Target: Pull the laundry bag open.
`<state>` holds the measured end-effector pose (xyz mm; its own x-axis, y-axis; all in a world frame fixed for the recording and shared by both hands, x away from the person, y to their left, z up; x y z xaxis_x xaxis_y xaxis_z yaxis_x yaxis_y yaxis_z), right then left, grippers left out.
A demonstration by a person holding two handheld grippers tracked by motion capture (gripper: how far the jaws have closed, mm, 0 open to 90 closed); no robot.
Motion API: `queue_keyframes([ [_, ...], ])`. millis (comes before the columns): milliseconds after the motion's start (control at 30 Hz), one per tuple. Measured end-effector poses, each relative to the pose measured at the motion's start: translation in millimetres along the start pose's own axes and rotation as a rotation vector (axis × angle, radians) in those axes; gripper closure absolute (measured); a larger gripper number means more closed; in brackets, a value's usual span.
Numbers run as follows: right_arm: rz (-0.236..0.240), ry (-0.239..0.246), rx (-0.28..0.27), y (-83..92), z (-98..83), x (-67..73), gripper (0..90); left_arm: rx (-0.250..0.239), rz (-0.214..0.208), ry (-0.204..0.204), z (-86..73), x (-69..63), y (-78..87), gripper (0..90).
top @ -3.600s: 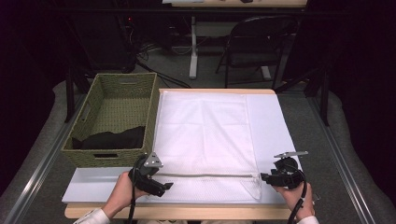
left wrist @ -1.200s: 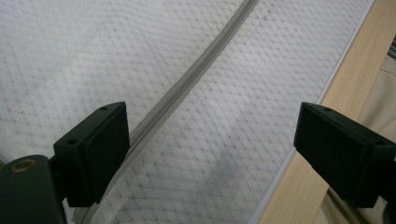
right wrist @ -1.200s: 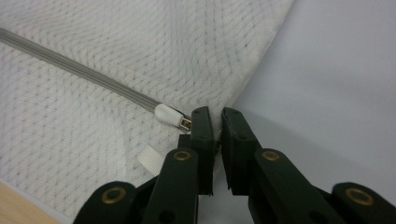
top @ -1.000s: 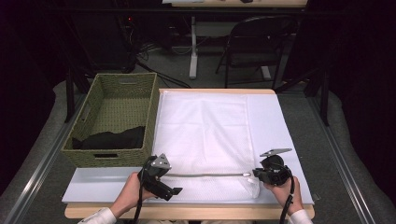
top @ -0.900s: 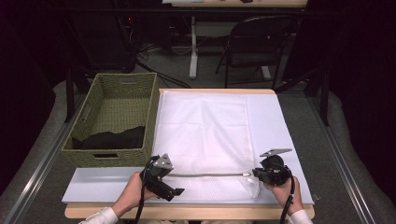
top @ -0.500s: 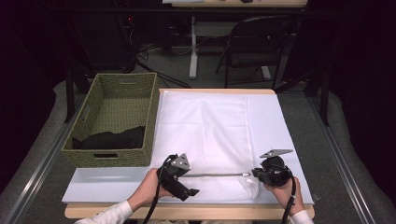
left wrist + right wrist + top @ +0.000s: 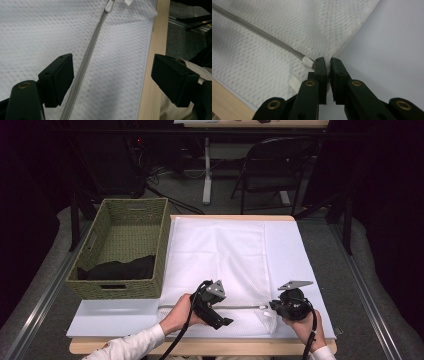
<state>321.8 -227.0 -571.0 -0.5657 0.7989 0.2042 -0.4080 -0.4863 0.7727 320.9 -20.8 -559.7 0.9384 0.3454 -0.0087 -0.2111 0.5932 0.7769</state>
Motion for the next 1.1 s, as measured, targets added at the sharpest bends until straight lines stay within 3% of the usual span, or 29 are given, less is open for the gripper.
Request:
queue_keyframes([
  [367, -0.003, 0.024, -0.004, -0.6, 0.2, 3.3, 84.9, 0.010, -0.035, -0.028, 21.8, -5.4, -22.4, 16.5],
  [600, 0.001, 0.035, -0.005, 0.5, 0.5, 4.5, 84.9, 0.020, -0.050, -0.074, 31.8, -16.3, -37.0, 29.8],
  [767, -0.003, 0.045, -0.002, 0.0, 0.4, 5.7, 85.0, 0.045, -0.049, -0.074, 34.7, -16.0, -50.0, 41.2],
  [833, -0.001, 0.053, 0.000, -0.1, 0.5, 6.2, 84.9, 0.037, -0.066, -0.067, 36.6, -16.5, -55.1, 44.5],
  [867, -0.003, 0.056, -0.001, 0.1, 0.6, 6.2, 84.9, 0.049, -0.054, -0.077, 37.0, -15.6, -56.6, 46.0],
  [1100, -0.010, 0.069, -0.002, 0.4, 1.1, 8.8, 84.9, 0.029, -0.067, -0.063, 45.9, -12.8, -70.1, 53.8],
])
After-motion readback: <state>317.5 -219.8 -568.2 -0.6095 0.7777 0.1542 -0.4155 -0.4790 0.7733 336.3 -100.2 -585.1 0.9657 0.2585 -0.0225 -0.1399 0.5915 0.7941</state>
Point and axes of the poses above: each handheld gripper's, and its own axes: y roughly backward along the jaws, z roughly out of its top, x roughly to its left, the point moved 7 cm from there along -y, roughly forward along the jaws, and after that the axes turned 10 degrees about z, right-handed, at the moved point
